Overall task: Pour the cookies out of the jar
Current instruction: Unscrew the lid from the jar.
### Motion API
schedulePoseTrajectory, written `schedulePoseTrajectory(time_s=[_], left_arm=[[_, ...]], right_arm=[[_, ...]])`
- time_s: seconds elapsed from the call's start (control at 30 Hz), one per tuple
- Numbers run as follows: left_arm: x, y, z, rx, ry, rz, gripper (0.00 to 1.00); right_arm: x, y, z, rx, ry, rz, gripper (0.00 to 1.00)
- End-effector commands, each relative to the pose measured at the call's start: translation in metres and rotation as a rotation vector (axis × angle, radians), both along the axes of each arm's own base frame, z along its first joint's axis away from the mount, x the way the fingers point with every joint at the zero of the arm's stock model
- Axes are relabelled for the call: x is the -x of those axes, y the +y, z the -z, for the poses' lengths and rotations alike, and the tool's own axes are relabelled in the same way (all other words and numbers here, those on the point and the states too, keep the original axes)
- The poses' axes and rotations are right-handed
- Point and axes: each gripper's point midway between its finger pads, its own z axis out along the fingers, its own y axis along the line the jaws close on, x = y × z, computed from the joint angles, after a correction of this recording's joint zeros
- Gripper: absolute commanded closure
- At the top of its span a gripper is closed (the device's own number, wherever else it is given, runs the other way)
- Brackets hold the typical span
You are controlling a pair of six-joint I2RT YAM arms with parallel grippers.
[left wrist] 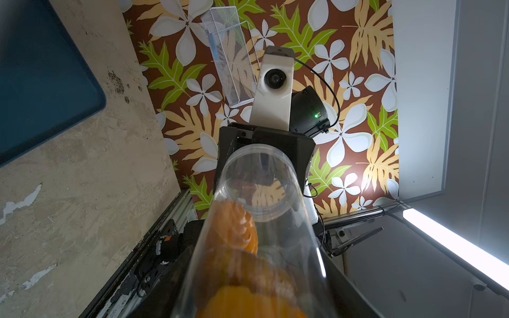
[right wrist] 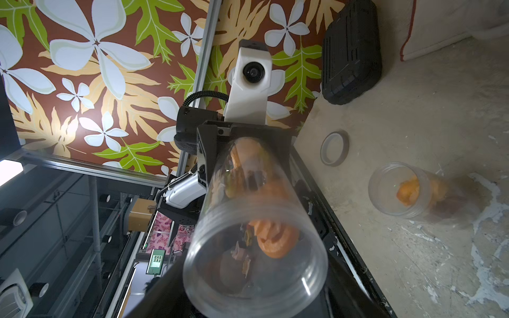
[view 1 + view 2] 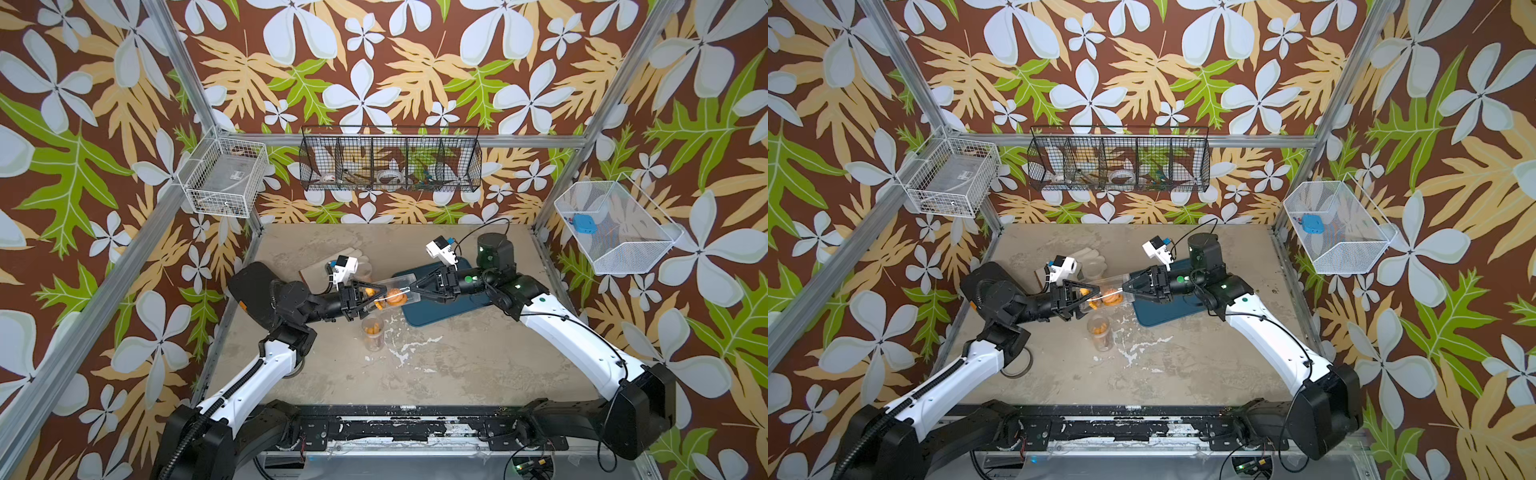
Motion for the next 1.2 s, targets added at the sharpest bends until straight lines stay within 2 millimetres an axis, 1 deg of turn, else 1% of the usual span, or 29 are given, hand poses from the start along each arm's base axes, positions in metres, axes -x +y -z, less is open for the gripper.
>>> schedulePoseTrajectory(time_s=[0.0, 0.1, 0.2, 0.4, 0.47, 0.73, 0.87, 0.97, 1.03, 1.1, 1.17], left_arm=[[0.001, -0.002, 0.007, -0.017, 0.053, 0.021, 0.44], [0.001, -0.001, 0.007, -0.013, 0.08, 0.019, 0.45], [0.003, -0.002, 0.012, -0.037, 0.116, 0.028, 0.46], [0.006, -0.002, 0.019, -0.061, 0.168, 0.043, 0.48], [0.005, -0.002, 0.018, -0.052, 0.176, 0.043, 0.48], [0.002, -0.004, 0.018, -0.049, 0.206, 0.057, 0.49], [0.002, -0.005, 0.018, -0.047, 0.216, 0.063, 0.49], [0.001, -0.006, 0.016, -0.046, 0.219, 0.068, 0.49], [0.0, -0.006, 0.015, -0.043, 0.215, 0.069, 0.49], [0.0, -0.006, 0.012, -0.041, 0.21, 0.071, 0.49], [0.0, -0.007, 0.009, -0.04, 0.199, 0.072, 0.48]], right_arm=[[0.002, 0.001, -0.011, -0.029, -0.07, -0.016, 0.36], [-0.001, -0.001, -0.01, -0.027, -0.105, -0.008, 0.38], [0.002, -0.003, -0.014, -0.03, -0.2, -0.008, 0.39], [-0.002, -0.006, -0.005, -0.005, -0.352, 0.017, 0.41], [-0.002, -0.007, -0.005, -0.012, -0.404, 0.021, 0.42], [0.003, -0.019, -0.026, -0.058, -0.736, 0.111, 0.45], [0.013, -0.027, -0.034, -0.089, -0.943, 0.172, 0.47], [0.02, -0.033, -0.033, -0.088, -1.097, 0.191, 0.46], [0.021, -0.034, -0.029, -0.071, -1.147, 0.19, 0.44], [0.014, -0.034, -0.026, -0.04, -1.127, 0.208, 0.38], [0.002, -0.034, -0.027, -0.001, -1.037, 0.247, 0.26]])
